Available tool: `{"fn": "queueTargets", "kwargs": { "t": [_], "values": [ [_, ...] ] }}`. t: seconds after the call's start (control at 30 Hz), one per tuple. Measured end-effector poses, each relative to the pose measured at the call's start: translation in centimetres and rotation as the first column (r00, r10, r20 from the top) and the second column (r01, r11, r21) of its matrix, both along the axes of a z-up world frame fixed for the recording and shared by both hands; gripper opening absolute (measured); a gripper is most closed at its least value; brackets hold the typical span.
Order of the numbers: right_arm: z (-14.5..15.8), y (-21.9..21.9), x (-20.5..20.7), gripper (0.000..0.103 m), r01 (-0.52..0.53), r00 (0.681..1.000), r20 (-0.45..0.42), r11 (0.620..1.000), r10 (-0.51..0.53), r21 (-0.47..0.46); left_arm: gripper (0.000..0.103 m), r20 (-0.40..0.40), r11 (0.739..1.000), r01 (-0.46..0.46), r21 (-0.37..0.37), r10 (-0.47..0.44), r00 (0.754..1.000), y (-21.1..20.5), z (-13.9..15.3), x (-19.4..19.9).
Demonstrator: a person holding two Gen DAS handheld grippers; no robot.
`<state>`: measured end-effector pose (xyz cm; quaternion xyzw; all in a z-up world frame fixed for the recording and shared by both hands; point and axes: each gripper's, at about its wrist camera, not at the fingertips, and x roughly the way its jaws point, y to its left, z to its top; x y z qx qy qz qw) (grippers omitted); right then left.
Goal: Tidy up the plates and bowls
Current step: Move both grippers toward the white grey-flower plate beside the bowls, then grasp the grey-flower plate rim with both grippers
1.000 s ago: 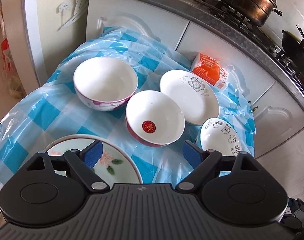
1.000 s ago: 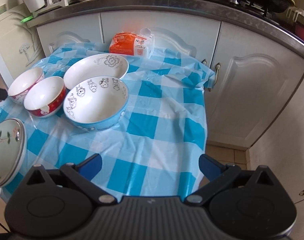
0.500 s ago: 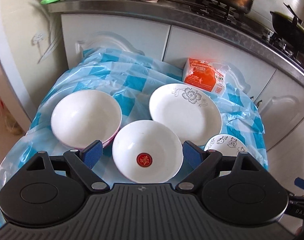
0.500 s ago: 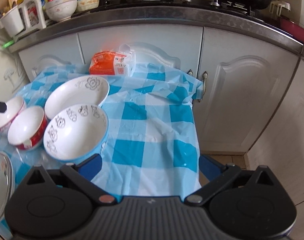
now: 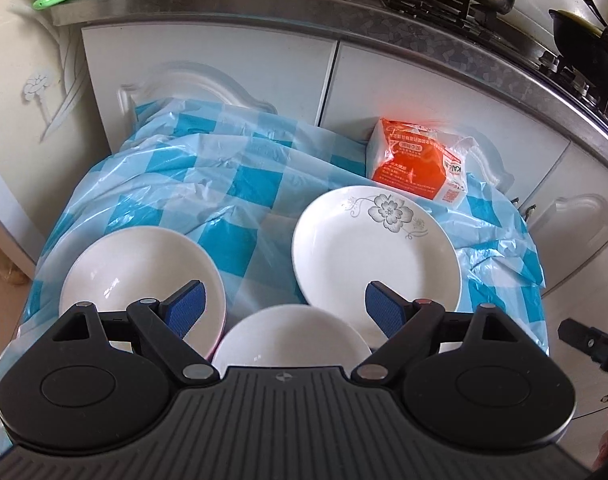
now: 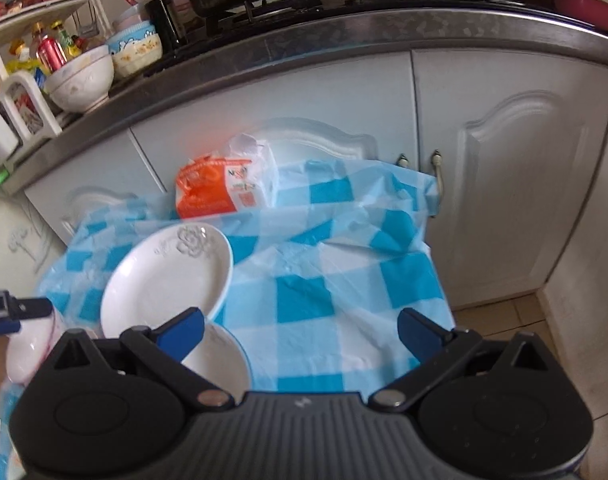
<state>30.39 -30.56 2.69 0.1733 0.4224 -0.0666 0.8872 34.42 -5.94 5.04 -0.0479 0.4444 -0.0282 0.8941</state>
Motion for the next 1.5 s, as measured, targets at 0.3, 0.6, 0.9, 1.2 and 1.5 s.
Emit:
{"fn": "queueTargets", "kwargs": {
  "t": [0.3, 0.6, 0.9, 1.2, 1.5],
  "values": [
    [-1.8, -0.3, 5.1, 0.102, -0.041, 0.999, 0.04, 0.974, 0.033, 0.223, 0.103, 0.01, 0.999, 0.044, 0.0, -0.044, 0.999, -1.1, -1.0, 4.2],
    [-5.2, 0.1, 8.7, 0.096, -0.064, 0.998, 0.015, 0.928, 0.063, 0.367, 0.103, -0.044, 0.995, 0.093, -0.041, -0.095, 0.994, -1.7, -3.2, 7.3],
    [-7.1, 0.4, 10.7, 0.087, -0.107, 0.99, -0.031, 0.889, 0.135, 0.444, 0.068, -0.131, 0.994, 0.064, -0.087, -0.075, 0.988, -1.2, -5.6, 10.0],
    [-9.0, 1.0, 11.4, 0.076, -0.13, 0.978, -0.081, 0.862, 0.194, 0.49, 0.039, -0.209, 0.991, 0.05, -0.124, -0.076, 0.975, -1.0, -7.8, 11.4],
    [-9.4, 1.6, 11.7, 0.074, -0.149, 0.97, -0.091, 0.851, 0.224, 0.503, 0.027, -0.204, 0.993, 0.045, -0.109, -0.066, 0.977, -1.5, -8.3, 11.7]
  ]
}}
